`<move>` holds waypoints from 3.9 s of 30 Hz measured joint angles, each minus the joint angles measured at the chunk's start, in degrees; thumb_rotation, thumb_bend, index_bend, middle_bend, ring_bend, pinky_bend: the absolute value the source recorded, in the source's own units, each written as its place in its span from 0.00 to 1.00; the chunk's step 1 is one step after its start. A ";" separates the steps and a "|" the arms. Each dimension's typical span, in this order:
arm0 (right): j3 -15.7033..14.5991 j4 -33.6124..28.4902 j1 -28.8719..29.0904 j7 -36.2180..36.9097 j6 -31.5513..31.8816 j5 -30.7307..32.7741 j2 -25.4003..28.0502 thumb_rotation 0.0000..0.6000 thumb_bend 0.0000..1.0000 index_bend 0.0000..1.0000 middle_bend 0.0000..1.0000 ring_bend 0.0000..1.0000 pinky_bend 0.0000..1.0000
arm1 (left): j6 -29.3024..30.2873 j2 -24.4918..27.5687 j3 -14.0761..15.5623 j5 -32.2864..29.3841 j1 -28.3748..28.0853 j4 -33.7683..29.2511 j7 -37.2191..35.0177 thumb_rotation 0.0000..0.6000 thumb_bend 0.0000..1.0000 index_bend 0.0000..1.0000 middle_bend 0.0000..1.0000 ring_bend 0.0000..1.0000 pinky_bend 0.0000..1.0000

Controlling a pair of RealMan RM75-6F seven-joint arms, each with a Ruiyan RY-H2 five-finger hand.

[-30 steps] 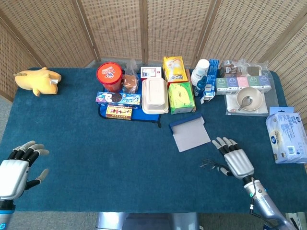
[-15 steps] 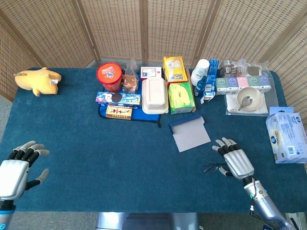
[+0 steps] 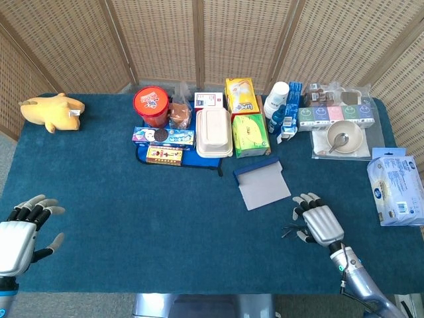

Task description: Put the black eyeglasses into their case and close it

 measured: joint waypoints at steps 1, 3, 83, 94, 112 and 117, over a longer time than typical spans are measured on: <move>-0.02 0.46 0.00 0.17 -0.13 0.09 -0.26 1.00 0.25 0.47 0.21 0.16 0.16 | 0.05 0.05 0.00 -0.01 0.03 0.06 -0.08 1.00 0.23 0.35 0.29 0.19 0.22; -0.07 1.16 -0.01 0.50 -0.22 0.16 -0.62 1.00 0.25 0.48 0.21 0.17 0.16 | 0.12 0.09 -0.02 0.02 0.04 0.08 -0.12 1.00 0.23 0.35 0.29 0.19 0.22; 6.92 -7.40 11.17 -2.63 -9.83 7.52 2.00 1.00 0.25 0.46 0.25 0.20 0.19 | 0.73 0.62 -0.06 0.12 0.47 0.49 -0.96 1.00 0.23 0.35 0.28 0.18 0.22; 4.82 -13.14 8.34 -9.45 -7.50 11.29 2.90 1.00 0.26 0.43 0.24 0.19 0.19 | 0.63 0.42 -0.21 0.13 0.29 0.88 -1.45 1.00 0.23 0.35 0.28 0.18 0.22; 5.20 -8.96 8.10 -14.08 -7.43 16.64 -2.30 1.00 0.27 0.36 0.19 0.15 0.19 | 0.53 0.51 -0.38 -0.15 0.15 1.54 -2.29 1.00 0.23 0.35 0.28 0.18 0.22; 5.32 -7.98 8.11 -13.93 -7.51 17.04 -2.70 1.00 0.27 0.35 0.19 0.15 0.19 | 0.43 0.41 -0.51 -0.20 0.00 1.43 -2.07 1.00 0.23 0.34 0.28 0.18 0.22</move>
